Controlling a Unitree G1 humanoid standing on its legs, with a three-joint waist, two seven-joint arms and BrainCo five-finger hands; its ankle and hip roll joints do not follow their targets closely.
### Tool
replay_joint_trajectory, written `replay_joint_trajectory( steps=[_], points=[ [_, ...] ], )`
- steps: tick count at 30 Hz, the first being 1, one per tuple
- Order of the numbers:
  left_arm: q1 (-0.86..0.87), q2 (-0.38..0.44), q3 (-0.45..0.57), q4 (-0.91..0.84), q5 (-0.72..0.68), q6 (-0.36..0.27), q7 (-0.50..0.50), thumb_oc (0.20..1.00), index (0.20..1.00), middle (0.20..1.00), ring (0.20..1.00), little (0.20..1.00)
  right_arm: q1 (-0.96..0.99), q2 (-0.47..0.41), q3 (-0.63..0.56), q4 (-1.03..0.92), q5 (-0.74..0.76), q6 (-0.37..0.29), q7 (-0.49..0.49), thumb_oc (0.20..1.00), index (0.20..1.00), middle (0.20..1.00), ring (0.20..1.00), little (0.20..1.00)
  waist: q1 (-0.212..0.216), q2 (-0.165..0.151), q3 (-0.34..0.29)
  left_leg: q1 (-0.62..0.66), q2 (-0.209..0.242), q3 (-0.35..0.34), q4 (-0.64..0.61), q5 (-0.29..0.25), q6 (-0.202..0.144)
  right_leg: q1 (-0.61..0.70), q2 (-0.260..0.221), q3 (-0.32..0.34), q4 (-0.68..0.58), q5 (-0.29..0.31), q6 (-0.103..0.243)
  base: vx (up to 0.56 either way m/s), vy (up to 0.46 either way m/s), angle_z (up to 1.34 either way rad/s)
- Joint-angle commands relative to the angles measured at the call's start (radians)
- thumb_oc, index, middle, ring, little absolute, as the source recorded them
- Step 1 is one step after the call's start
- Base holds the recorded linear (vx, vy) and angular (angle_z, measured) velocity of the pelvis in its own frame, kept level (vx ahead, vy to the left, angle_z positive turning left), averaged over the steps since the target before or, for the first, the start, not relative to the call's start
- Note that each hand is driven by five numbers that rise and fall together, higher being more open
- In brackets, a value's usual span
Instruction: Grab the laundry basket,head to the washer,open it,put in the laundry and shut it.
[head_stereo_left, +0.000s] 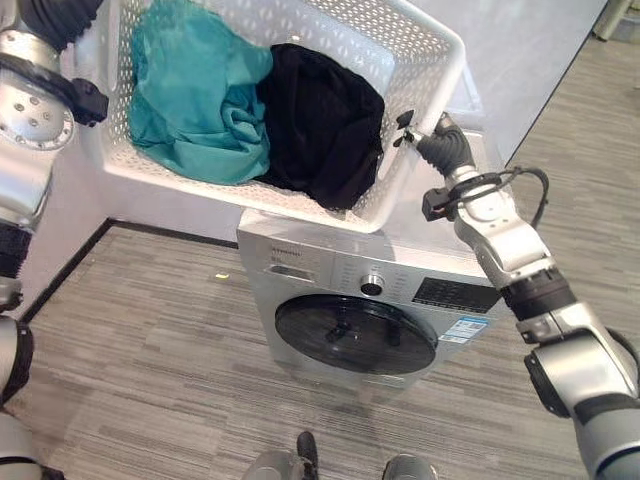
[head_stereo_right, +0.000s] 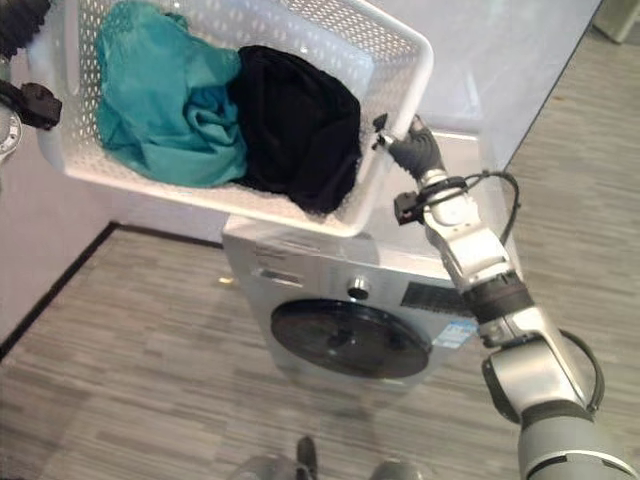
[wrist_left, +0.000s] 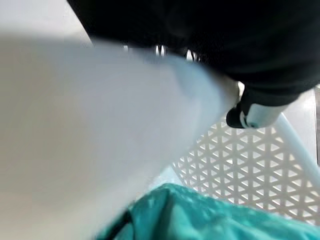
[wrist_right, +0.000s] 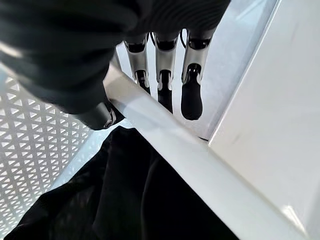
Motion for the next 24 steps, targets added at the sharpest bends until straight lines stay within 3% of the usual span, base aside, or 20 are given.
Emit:
replay_joint_trajectory(
  steps=[1, 4, 5, 8, 11, 14, 19, 24],
  points=[
    [0.007, -0.049, 0.074, 0.034, -0.074, -0.036, 0.039, 0.200, 0.200, 0.200, 0.200, 0.200, -0.043, -0.084, -0.048, 0.010, 0.039, -0.069, -0.015, 0.200, 0.200, 0.200, 0.200, 0.200, 0.040, -0.010, -0.084, 0.053, 0.202, -0.125, 0.012, -0.061, -0.112, 0.119, 0.046, 0.033, -0.103, -0.037, 0.015, 0.09, -0.179, 0.23],
    [-0.016, -0.058, 0.048, 0.057, -0.096, -0.038, 0.032, 0.200, 0.200, 0.200, 0.200, 0.200, -0.055, -0.091, -0.036, 0.015, 0.053, -0.074, -0.019, 0.200, 0.200, 0.200, 0.200, 0.200, 0.037, -0.014, -0.087, 0.053, 0.214, -0.125, 0.023, -0.067, -0.125, 0.145, 0.062, 0.005, -0.137, -0.049, 0.001, 0.09, -0.159, 0.20],
    [-0.031, -0.057, 0.033, 0.076, -0.114, -0.035, 0.027, 0.200, 0.200, 0.200, 0.200, 0.200, -0.067, -0.111, -0.028, 0.025, 0.067, -0.079, -0.018, 0.200, 0.200, 0.200, 0.200, 0.200, 0.037, -0.028, -0.086, 0.039, 0.229, -0.132, 0.059, -0.065, -0.136, 0.171, 0.092, 0.004, -0.183, -0.056, -0.020, 0.06, -0.223, 0.28],
    [-0.074, -0.052, -0.002, 0.107, -0.135, -0.032, 0.027, 0.200, 0.200, 0.200, 0.200, 0.200, -0.126, -0.177, -0.005, 0.033, 0.103, -0.093, -0.032, 0.200, 0.200, 0.200, 0.200, 0.200, 0.047, -0.050, -0.040, -0.090, 0.237, -0.229, 0.291, -0.031, -0.157, 0.208, 0.129, 0.011, -0.221, -0.072, -0.068, -0.02, -0.218, -0.11],
    [-0.087, -0.065, -0.023, 0.118, -0.134, -0.028, 0.012, 0.200, 0.200, 0.200, 0.200, 0.200, -0.123, -0.245, -0.013, 0.029, 0.105, -0.089, -0.032, 0.200, 0.200, 0.200, 0.200, 0.200, 0.023, -0.045, -0.061, -0.081, 0.265, -0.199, 0.086, -0.008, -0.165, 0.220, 0.131, -0.003, -0.232, -0.077, -0.050, 0.12, 0.108, 0.03],
    [-0.133, -0.088, -0.075, 0.143, -0.115, -0.020, -0.008, 0.200, 0.200, 0.200, 0.200, 0.200, -0.111, -0.340, -0.023, 0.035, 0.078, -0.058, 0.002, 0.200, 0.200, 0.200, 0.200, 0.200, -0.004, -0.031, -0.094, -0.006, 0.239, -0.154, 0.001, -0.006, -0.162, 0.211, 0.080, 0.004, -0.186, -0.060, -0.008, 0.20, 0.307, -0.11],
    [-0.210, -0.039, -0.164, 0.180, -0.155, -0.019, -0.062, 0.200, 0.200, 0.200, 0.200, 0.200, -0.143, -0.409, 0.024, 0.103, 0.086, -0.031, 0.046, 0.200, 0.200, 0.200, 0.200, 0.200, -0.008, -0.012, -0.108, 0.059, 0.214, -0.100, -0.059, -0.012, -0.140, 0.207, 0.047, 0.031, -0.181, -0.043, 0.026, 0.07, 0.157, -0.45],
    [-0.256, -0.042, -0.226, 0.195, -0.203, -0.022, -0.097, 0.200, 0.200, 0.200, 0.200, 0.200, -0.138, -0.432, 0.036, 0.125, 0.079, -0.022, 0.067, 0.200, 0.200, 0.200, 0.200, 0.200, -0.012, -0.003, -0.111, 0.075, 0.206, -0.090, -0.076, -0.012, -0.134, 0.218, 0.038, 0.023, -0.203, -0.030, 0.037, 0.01, 0.033, -0.07]
  ],
)
